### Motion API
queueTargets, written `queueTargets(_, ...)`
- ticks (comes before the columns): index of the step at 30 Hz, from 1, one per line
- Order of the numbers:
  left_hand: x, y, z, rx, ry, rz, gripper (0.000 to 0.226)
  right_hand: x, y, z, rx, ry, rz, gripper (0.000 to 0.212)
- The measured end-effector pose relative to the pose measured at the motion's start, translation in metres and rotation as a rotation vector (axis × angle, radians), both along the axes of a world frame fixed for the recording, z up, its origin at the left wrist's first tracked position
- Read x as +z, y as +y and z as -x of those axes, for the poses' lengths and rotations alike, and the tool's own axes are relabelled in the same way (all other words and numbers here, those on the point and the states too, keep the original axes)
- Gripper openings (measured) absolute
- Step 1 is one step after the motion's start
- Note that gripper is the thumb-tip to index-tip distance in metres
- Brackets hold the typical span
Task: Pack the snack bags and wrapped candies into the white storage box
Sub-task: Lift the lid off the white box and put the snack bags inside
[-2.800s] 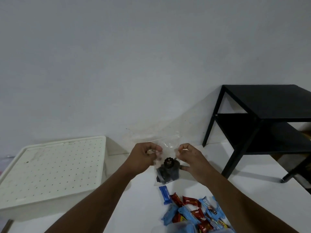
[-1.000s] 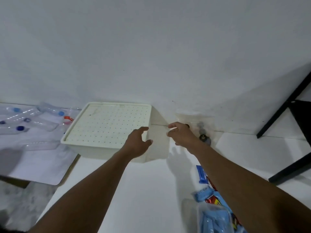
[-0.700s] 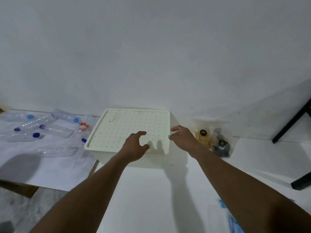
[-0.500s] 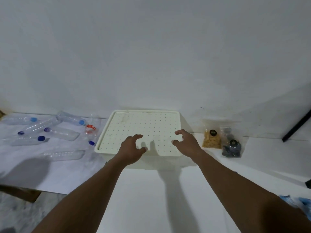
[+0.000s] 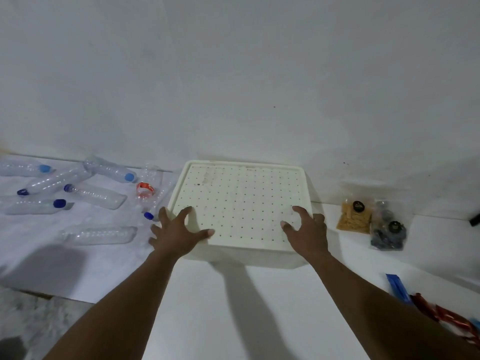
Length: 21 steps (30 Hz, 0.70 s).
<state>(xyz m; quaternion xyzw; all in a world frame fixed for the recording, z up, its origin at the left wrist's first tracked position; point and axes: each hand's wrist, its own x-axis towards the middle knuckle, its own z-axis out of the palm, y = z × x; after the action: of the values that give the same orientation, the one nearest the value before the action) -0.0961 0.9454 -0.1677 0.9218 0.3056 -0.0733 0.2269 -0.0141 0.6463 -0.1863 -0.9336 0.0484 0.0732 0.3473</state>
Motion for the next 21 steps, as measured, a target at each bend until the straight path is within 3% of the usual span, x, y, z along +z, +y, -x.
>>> queueTargets(2, -0.002, 0.005, -0.003, -0.005, 0.009, 0.036, 0.113, -0.005, 0.002, -0.001, -0.018, -0.054, 0.052, 0.056)
queueTargets(7, -0.003, 0.004, -0.005, 0.011, -0.049, -0.04, 0.112, -0.011, 0.005, -0.003, -0.049, -0.124, 0.101, 0.054)
queueTargets(21, 0.051, -0.02, 0.017, 0.041, -0.314, -0.049, 0.108, 0.035, -0.021, 0.011, -0.134, -0.351, 0.011, 0.045)
